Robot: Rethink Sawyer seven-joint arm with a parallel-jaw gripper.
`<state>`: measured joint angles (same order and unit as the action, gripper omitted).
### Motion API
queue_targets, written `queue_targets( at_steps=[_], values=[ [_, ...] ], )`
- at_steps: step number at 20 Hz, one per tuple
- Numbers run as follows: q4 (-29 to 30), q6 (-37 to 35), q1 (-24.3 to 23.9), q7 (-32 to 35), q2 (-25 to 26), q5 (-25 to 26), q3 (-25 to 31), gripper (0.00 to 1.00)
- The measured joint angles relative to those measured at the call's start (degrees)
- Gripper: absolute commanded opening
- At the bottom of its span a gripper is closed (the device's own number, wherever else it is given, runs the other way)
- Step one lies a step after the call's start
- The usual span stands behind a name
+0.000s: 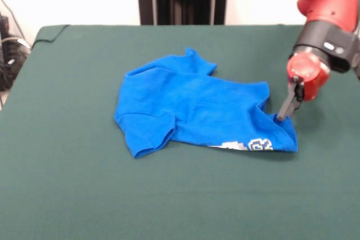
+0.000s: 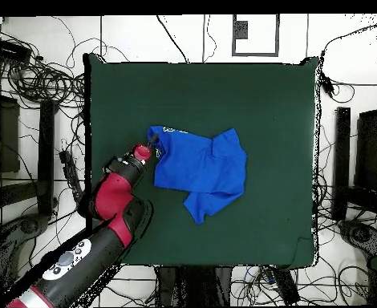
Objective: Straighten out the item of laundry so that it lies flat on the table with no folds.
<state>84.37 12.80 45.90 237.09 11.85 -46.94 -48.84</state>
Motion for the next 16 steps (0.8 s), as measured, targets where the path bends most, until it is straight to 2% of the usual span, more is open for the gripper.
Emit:
queue_targets(
  at_steps=[2, 7, 8, 10, 13, 16],
  values=[
    [0.02, -0.56, -0.17, 0.00, -0.91, 1.65, 0.71, 1.00],
    [1.00, -1.59, -2.61, -0.01, -5.76, 10.30, 4.12, 1.00],
    [1.68, -2.38, -4.00, -0.08, -8.14, 14.33, 5.40, 1.00],
    [2.10, -3.01, -4.95, -0.20, -9.67, 16.77, 6.16, 1.00],
    [3.34, -6.05, -7.63, -0.63, -13.93, 23.71, 7.30, 1.00],
    [3.65, -9.12, -8.97, -0.78, -16.14, 27.63, 7.34, 1.00]
  ],
)
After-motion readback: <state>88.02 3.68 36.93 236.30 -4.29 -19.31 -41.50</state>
